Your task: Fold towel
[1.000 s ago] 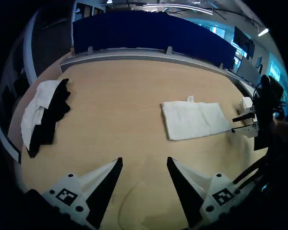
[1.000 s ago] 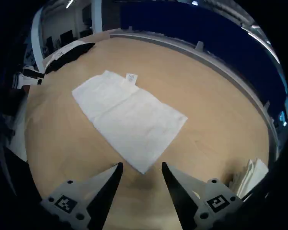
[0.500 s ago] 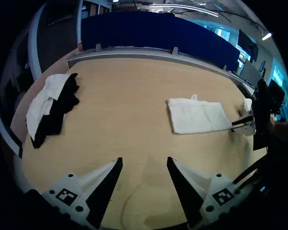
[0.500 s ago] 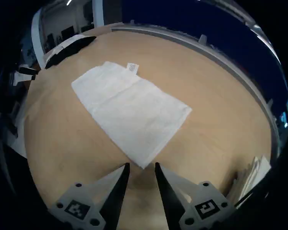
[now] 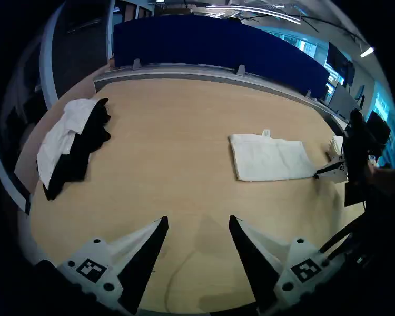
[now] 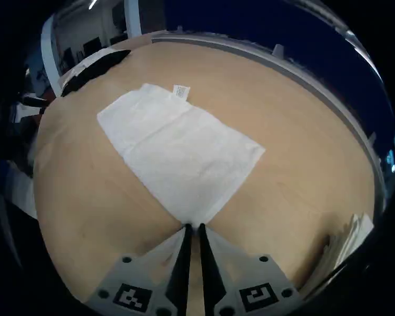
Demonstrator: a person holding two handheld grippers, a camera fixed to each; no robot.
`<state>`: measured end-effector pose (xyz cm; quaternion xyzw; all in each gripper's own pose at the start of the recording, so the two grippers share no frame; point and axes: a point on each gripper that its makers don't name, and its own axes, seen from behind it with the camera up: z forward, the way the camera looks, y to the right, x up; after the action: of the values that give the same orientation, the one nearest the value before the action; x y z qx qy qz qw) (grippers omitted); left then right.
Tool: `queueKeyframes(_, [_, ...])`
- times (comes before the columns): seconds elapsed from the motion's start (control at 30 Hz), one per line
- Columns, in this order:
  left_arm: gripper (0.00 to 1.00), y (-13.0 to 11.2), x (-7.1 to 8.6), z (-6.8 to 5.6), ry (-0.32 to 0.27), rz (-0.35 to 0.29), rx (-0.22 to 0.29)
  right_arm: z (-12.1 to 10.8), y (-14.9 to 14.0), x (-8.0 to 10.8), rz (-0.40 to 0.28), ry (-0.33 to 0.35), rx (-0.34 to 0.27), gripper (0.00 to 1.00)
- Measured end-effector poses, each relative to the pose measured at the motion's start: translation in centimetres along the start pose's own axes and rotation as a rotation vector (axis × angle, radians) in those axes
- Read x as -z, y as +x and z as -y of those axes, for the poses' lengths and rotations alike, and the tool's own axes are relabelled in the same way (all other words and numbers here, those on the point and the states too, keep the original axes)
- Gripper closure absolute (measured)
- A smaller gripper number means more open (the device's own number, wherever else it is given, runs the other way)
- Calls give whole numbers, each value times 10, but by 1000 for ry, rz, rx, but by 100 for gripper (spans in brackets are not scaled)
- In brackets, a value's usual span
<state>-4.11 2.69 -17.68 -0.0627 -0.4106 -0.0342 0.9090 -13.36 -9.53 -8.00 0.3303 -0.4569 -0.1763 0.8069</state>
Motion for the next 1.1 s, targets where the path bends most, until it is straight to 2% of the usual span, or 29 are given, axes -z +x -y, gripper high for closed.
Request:
queueKeyframes(0.27, [15, -2, -1, 0, 0, 2, -1, -2, 4, 2, -3, -11, 18, 95])
queueKeyframes(0.47, [15, -1, 0, -1, -3, 0, 5, -4, 19, 11, -27, -25, 35, 95])
queueKeyframes(1.1, [15, 0, 14, -4, -13, -14, 25, 4, 113, 50, -142, -43, 202, 95])
